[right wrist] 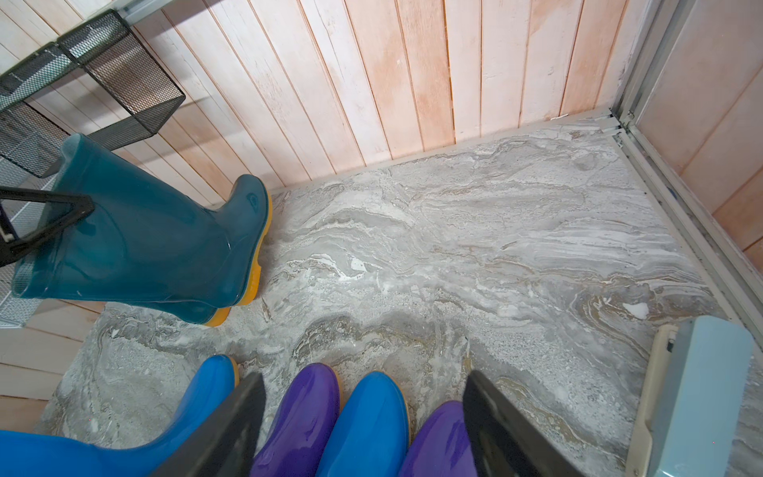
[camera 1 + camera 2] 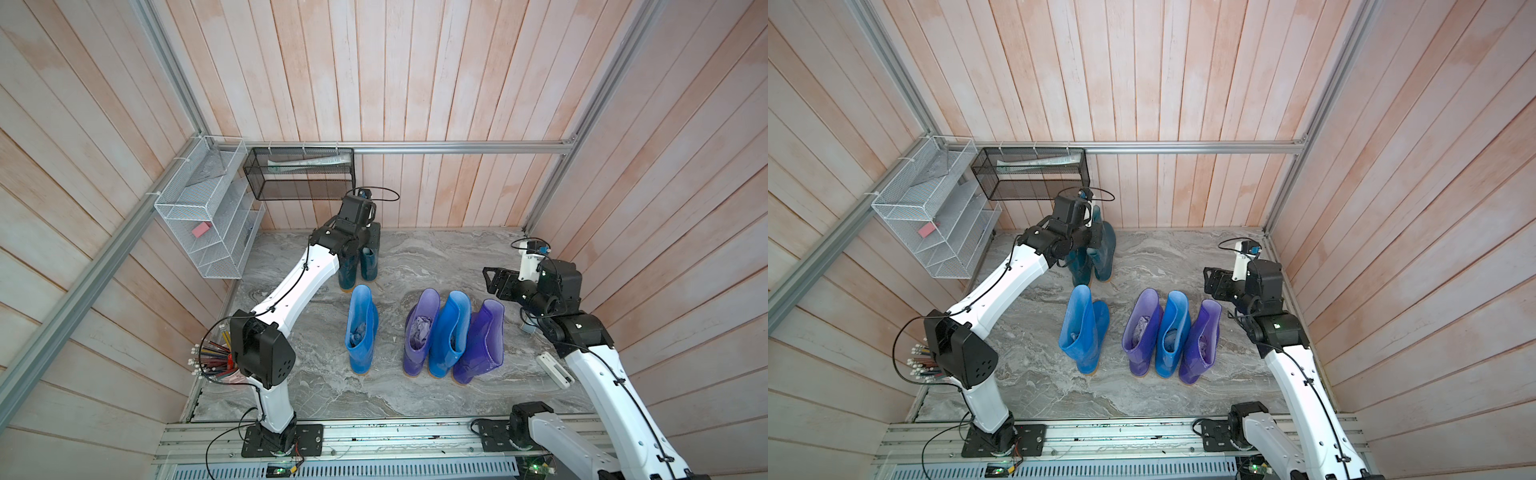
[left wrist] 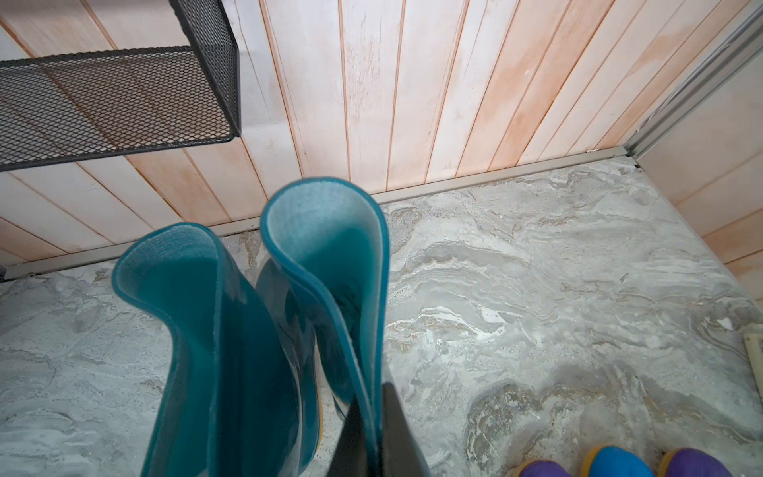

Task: Match and arrange rain boots in pairs
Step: Pair a pair of rain boots at the center of the board.

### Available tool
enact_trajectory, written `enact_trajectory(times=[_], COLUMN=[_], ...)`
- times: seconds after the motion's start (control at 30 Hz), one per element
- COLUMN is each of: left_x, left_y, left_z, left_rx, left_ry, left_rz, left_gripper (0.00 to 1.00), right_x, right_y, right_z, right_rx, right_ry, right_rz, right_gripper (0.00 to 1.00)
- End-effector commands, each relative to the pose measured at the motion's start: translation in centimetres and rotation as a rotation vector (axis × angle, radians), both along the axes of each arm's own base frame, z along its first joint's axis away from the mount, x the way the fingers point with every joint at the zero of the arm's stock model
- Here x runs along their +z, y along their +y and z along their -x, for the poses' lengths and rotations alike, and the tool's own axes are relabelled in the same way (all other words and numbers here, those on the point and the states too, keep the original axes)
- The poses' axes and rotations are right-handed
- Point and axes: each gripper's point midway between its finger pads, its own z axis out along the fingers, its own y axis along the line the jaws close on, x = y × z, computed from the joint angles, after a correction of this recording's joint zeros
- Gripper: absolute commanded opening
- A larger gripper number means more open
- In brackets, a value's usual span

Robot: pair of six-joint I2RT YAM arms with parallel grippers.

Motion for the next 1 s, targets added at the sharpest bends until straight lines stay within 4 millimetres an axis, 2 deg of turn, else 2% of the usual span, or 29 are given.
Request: enact_trajectory(times=[0.0, 0.4, 0.77, 0.97], left_x=[5.1, 3.3, 2.6, 2.0], left_y=[-0.5, -0.6, -0.1, 0.2], left_z=[-1.0, -1.6, -1.8, -2.1], left_rx=[-0.031, -0.026, 0.003, 0.023], left_ry=[-0.154, -0.122, -0.110, -0.102], left_rz=[0.037, 0.010, -0.017, -0.036], left_gripper=[0.00, 0.00, 0.00, 0.06], right_x=[-0.1, -0.4, -0.8, -1.0], right_y=[0.4, 0.0, 0.1, 0.1], right_z=[0.0, 0.4, 0.0, 0.0], right_rx=[0.014, 0.000, 0.000, 0.003], right_ry=[0.012, 0.018, 0.024, 0.027], right_rz=[-0.009, 0.006, 0.006, 0.005], right_gripper=[0.77, 0.77, 0.77, 0.78])
